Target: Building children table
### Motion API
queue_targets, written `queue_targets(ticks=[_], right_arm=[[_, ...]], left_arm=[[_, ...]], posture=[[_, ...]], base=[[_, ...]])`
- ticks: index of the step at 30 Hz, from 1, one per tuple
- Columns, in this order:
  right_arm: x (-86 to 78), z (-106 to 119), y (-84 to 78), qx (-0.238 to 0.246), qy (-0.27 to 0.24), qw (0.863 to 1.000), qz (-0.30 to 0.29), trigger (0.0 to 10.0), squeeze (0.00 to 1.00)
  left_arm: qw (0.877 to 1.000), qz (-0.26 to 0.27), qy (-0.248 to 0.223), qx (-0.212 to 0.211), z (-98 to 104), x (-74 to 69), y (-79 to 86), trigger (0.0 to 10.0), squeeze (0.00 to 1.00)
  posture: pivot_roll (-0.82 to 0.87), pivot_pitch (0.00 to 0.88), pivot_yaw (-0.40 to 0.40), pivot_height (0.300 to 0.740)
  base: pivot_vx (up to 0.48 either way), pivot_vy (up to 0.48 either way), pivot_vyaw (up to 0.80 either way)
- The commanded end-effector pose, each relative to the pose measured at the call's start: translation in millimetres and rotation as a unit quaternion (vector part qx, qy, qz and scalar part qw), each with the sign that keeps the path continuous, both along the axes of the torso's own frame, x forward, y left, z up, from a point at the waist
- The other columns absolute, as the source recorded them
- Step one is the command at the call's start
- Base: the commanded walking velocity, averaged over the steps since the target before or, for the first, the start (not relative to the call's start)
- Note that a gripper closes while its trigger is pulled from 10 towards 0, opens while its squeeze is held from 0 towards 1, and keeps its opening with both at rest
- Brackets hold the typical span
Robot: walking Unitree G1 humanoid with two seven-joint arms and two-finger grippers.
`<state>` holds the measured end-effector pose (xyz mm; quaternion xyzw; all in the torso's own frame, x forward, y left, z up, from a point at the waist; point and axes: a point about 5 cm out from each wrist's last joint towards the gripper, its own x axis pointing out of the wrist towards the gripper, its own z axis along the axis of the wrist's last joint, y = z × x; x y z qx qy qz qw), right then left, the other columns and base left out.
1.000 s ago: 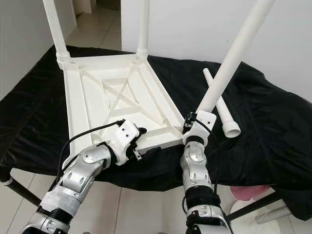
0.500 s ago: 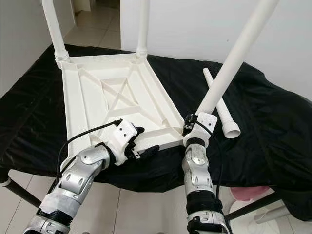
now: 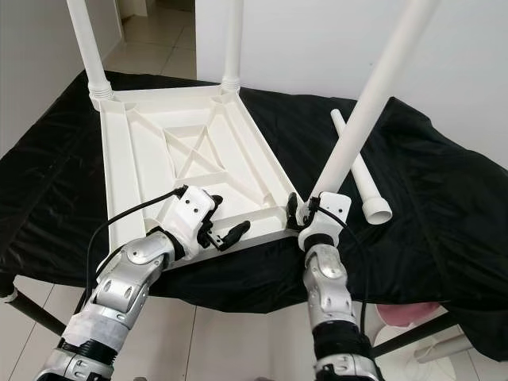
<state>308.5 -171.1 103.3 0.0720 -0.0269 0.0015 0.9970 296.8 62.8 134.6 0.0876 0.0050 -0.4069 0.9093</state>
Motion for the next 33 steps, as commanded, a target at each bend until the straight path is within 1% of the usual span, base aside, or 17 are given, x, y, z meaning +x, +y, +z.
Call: queue_targets(ticks=[1,2,4,7,11,14,16,18,19,20,22,23,24,25,28,30,33], right_arm=[[-1.3,6.0,-6.8,-0.016,-0.026,0.998,0.048,10.0,0.0],[-1.3,6.0,-6.8,-0.016,-0.026,0.998,0.048,10.0,0.0],[0.2,10.0,-13.1,-0.026,-0.037,0.996,0.076,10.0,0.0],[1.5,12.6,-15.2,-0.037,-0.045,0.994,0.094,10.0,0.0],[7.0,20.6,-18.0,-0.065,-0.064,0.983,0.16,10.0,0.0],[8.3,22.1,-18.2,-0.071,-0.066,0.98,0.171,10.0,0.0],[11.8,23.6,-19.5,-0.084,-0.063,0.976,0.192,10.0,0.0],[13.5,23.7,-21.1,-0.092,-0.06,0.974,0.198,10.0,0.0],[15.5,23.2,-23.5,-0.1,-0.056,0.973,0.202,7.0,0.0],[17.1,22.2,-26.5,-0.107,-0.051,0.972,0.204,3.6,0.0],[17.1,22.2,-26.5,-0.107,-0.051,0.972,0.204,3.6,0.0],[18.0,21.4,-28.4,-0.11,-0.047,0.971,0.205,1.1,0.0],[18.0,21.4,-28.4,-0.11,-0.047,0.971,0.205,1.1,0.0],[18.5,20.0,-30.5,-0.112,-0.042,0.971,0.206,0.0,0.0],[18.6,18.4,-32.2,-0.111,-0.037,0.972,0.205,0.0,0.0],[17.7,11.2,-36.5,-0.104,-0.024,0.973,0.204,0.0,0.0],[17.3,7.7,-38.0,-0.099,-0.018,0.974,0.201,0.0,0.0]], left_arm=[[1.0,0.003,0.002,0.008,-0.8,1.7,-1.0,10.0,0.0],[1.0,0.003,0.002,0.008,-0.8,1.7,-1.0,10.0,0.0],[1.0,-0.001,0.001,0.011,-0.5,1.2,-2.2,10.0,0.0],[1.0,-0.005,0.002,0.013,-0.7,0.5,-3.1,10.0,0.0],[1.0,-0.02,0.003,0.019,-1.6,-2.3,-6.8,10.0,0.0],[1.0,-0.023,0.003,0.02,-1.5,-2.6,-7.6,10.0,0.0],[0.999,-0.029,0.002,0.021,-1.0,-2.9,-9.7,10.0,0.0],[0.999,-0.034,0.001,0.024,-0.8,-3.3,-10.7,10.0,0.0],[0.999,-0.038,0.001,0.028,-1.3,-3.6,-11.5,10.0,0.0],[0.998,-0.044,0.001,0.034,-2.2,-4.4,-12.1,10.0,0.0],[0.998,-0.044,0.001,0.034,-2.2,-4.4,-12.1,10.0,0.0],[0.998,-0.047,0.001,0.038,-2.9,-5.0,-12.5,10.0,0.0],[0.998,-0.047,0.001,0.038,-2.9,-5.0,-12.5,10.0,0.0],[0.998,-0.049,0.001,0.039,-3.3,-5.6,-12.5,10.0,0.0],[0.998,-0.049,0.001,0.04,-3.5,-5.7,-12.5,10.0,0.0],[0.998,-0.048,0.001,0.04,-3.3,-5.5,-12.4,10.0,0.0],[0.998,-0.048,0.0,0.04,-3.0,-5.2,-12.6,10.0,0.0]], posture=[[0.04,0.0,-0.079,0.74],[0.04,0.0,-0.079,0.74],[0.04,0.0,-0.074,0.74],[0.03,0.0,-0.067,0.74],[0.03,0.0,-0.057,0.74],[0.03,0.0,-0.057,0.74],[0.03,0.0,-0.055,0.74],[0.03,0.0,-0.055,0.74],[0.04,0.0,-0.054,0.74],[0.04,0.0,-0.055,0.74],[0.04,0.0,-0.055,0.74],[0.04,0.0,-0.055,0.74],[0.04,0.0,-0.055,0.74],[0.04,0.0,-0.057,0.74],[0.04,0.0,-0.06,0.74],[0.05,0.0,-0.062,0.74],[0.05,0.0,-0.061,0.74]], base=[[0.0,0.0,0.0],[0.0,0.0,0.0],[0.0,0.0,0.0],[0.0,0.0,0.0],[0.0,0.0,0.0],[0.0,0.0,0.0],[0.0,0.0,0.0],[0.0,0.0,0.0],[0.0,0.0,0.0],[0.0,0.0,0.0],[0.0,0.0,0.0],[0.0,0.0,0.0],[0.0,0.0,0.0],[0.0,0.0,0.0],[0.0,0.0,0.0],[0.0,0.0,0.0],[0.0,0.0,0.0]])
